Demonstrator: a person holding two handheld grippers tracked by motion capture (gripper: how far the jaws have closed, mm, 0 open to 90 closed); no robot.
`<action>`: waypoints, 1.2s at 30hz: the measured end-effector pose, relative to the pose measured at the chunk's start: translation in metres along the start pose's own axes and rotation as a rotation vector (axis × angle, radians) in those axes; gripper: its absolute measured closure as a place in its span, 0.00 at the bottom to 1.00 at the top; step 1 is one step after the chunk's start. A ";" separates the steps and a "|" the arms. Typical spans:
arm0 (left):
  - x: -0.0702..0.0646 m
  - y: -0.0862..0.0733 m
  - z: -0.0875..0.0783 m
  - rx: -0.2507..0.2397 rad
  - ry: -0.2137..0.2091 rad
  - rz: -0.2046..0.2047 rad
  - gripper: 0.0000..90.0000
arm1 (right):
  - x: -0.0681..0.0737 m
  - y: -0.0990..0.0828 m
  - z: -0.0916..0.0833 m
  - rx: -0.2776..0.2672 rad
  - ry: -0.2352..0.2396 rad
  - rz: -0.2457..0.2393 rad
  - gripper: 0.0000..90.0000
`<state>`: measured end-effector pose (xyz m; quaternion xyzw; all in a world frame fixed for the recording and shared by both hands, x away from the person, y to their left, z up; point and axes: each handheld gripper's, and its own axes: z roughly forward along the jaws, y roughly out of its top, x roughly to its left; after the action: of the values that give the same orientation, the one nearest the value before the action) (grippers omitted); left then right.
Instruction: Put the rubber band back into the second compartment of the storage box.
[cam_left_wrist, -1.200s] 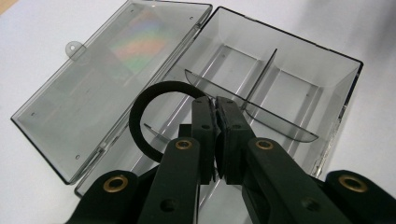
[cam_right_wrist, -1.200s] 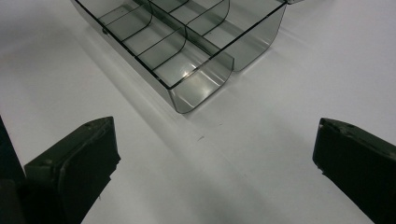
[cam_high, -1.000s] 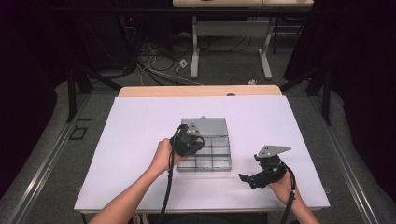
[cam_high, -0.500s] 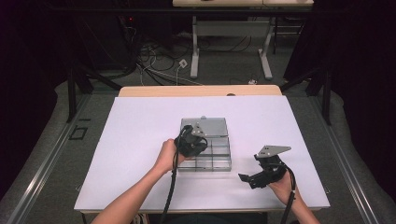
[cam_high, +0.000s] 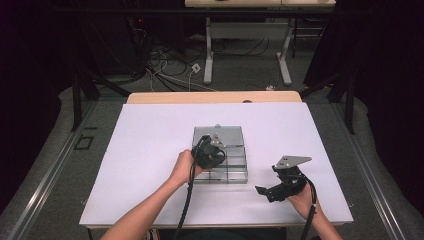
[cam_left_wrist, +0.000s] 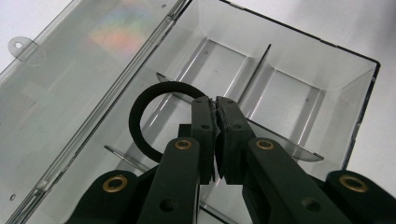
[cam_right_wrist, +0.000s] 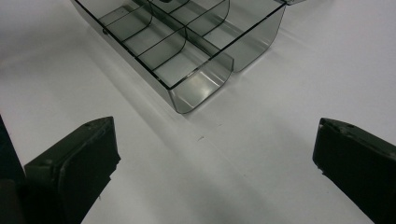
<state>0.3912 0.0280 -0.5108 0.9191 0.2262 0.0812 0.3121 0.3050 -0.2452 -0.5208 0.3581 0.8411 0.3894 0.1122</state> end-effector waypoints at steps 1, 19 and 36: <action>0.000 0.000 0.001 0.001 0.000 -0.002 0.96 | 0.000 0.000 0.000 0.000 0.001 0.000 0.00; 0.005 -0.009 -0.004 -0.011 0.040 -0.047 0.62 | 0.000 -0.001 0.002 -0.019 0.011 0.006 0.00; 0.007 -0.027 -0.006 0.091 0.092 -0.108 0.26 | 0.001 0.000 0.001 -0.014 0.004 0.003 0.00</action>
<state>0.3855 0.0535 -0.5230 0.9141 0.2931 0.0960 0.2634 0.3049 -0.2444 -0.5216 0.3578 0.8381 0.3961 0.1121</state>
